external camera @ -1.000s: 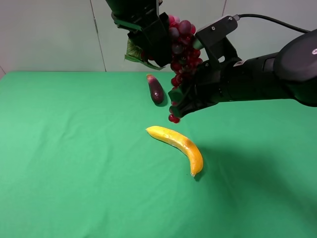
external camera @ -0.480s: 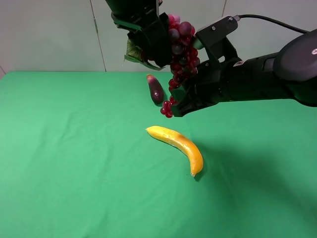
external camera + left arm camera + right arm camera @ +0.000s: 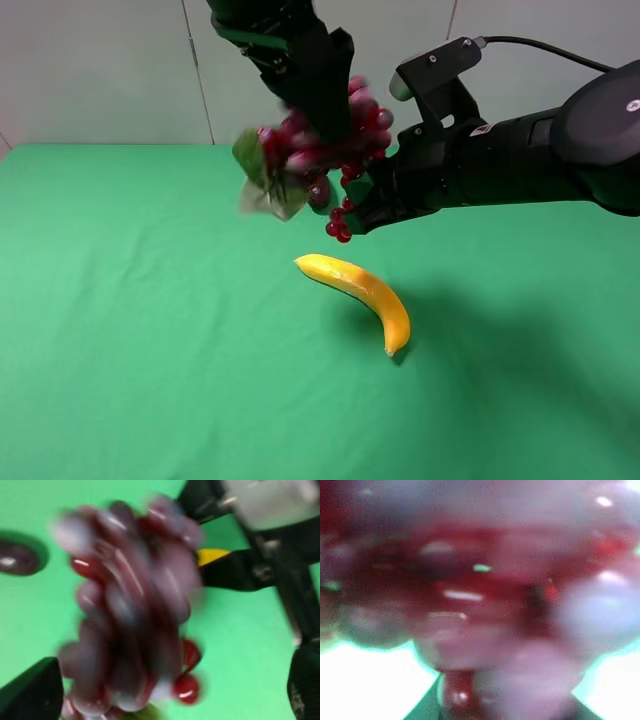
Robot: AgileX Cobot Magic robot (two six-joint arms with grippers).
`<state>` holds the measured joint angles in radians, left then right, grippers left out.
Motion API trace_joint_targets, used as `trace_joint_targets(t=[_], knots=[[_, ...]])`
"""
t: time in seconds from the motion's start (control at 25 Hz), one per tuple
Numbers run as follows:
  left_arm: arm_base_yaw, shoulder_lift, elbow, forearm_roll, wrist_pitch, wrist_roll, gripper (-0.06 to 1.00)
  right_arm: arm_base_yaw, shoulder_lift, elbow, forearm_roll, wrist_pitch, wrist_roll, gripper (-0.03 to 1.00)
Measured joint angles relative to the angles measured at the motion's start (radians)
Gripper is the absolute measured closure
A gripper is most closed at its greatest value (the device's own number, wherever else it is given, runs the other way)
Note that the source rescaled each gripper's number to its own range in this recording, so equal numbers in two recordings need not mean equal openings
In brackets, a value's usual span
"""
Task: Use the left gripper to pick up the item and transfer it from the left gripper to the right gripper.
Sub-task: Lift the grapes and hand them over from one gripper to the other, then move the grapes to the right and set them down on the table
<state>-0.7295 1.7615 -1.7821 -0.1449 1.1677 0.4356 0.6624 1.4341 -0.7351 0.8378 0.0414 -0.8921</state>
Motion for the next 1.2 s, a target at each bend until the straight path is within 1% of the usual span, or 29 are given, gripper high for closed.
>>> trace_joint_targets(t=[0.08,0.12,0.16,0.2,0.48,0.56,0.64,0.72,0.92,1.0,1.08,1.2], knots=[[0.000,0.000,0.000,0.027,0.000,-0.010,0.08,0.000,0.000,0.000,0.000,0.000,0.005,0.73],[0.000,0.000,0.000,0.032,0.000,-0.018,0.07,0.000,0.000,0.000,0.000,0.003,0.005,0.75],[0.000,-0.001,0.000,0.036,0.000,-0.030,0.06,0.000,0.000,0.000,0.000,0.006,0.005,0.79],[0.000,-0.001,0.000,0.038,0.000,-0.036,0.06,0.000,0.000,0.000,0.000,0.006,0.007,0.80],[0.000,-0.050,-0.001,0.044,0.000,-0.063,0.05,0.000,0.000,0.000,0.000,0.003,0.012,0.82],[0.000,-0.076,-0.001,0.071,0.001,-0.094,0.05,0.000,0.000,0.000,0.000,0.004,0.012,0.82],[0.000,-0.099,-0.001,0.110,0.001,-0.134,0.05,0.000,0.000,0.000,0.000,0.004,0.013,0.85],[0.000,-0.125,-0.001,0.160,0.001,-0.175,0.05,0.000,0.001,-0.004,0.000,0.005,0.016,0.85],[0.000,-0.186,-0.001,0.252,0.002,-0.248,0.05,0.000,0.001,-0.056,0.001,0.022,0.032,0.87],[0.000,-0.209,-0.001,0.288,0.002,-0.294,0.05,0.000,0.001,-0.080,0.001,0.038,0.034,0.87],[0.000,-0.230,0.000,0.318,0.002,-0.335,0.05,0.000,0.001,-0.104,0.001,0.052,0.035,0.87],[0.000,-0.260,0.018,0.338,0.002,-0.379,0.05,0.000,-0.006,-0.128,0.001,0.059,0.035,0.89]])
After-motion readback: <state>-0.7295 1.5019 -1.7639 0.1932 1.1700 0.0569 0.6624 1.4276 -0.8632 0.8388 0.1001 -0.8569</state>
